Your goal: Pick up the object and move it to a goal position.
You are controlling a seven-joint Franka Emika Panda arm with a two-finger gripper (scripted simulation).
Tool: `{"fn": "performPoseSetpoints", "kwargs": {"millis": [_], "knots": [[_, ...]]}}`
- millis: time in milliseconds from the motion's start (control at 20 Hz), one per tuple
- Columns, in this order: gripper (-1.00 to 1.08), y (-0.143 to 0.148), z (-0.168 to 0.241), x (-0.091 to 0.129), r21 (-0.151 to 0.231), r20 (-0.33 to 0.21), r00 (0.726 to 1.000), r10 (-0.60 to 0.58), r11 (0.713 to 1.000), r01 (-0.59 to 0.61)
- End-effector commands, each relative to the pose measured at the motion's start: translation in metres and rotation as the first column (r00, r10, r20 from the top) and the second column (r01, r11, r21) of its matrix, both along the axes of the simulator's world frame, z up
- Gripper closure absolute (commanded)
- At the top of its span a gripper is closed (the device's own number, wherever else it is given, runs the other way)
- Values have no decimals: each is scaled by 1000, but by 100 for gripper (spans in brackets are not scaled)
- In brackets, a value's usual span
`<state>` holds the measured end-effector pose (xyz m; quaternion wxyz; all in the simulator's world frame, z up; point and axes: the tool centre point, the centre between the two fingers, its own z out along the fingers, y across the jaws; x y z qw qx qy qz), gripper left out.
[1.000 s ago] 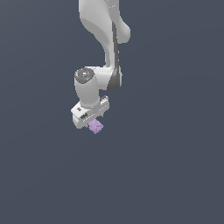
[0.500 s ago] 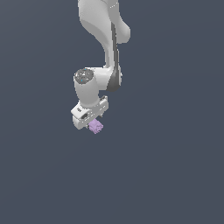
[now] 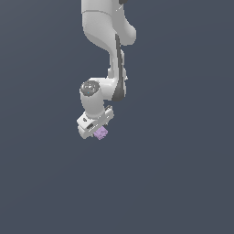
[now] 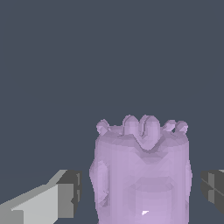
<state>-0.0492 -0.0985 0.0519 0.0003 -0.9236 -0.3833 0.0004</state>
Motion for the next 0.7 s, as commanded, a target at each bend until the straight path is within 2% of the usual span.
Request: {"fn": "performPoseSetpoints", "kwargs": {"millis": [0,200,250,650], "knots": [[-92,0,-8,0,0,1,1000,1,1000,-1],[-92,0,-13,1,0,1,1000,1,1000,-1],[108,0,-13,1,0,1,1000,1,1000,-1],[108,0,-13,1,0,1,1000,1,1000,-1]]}}
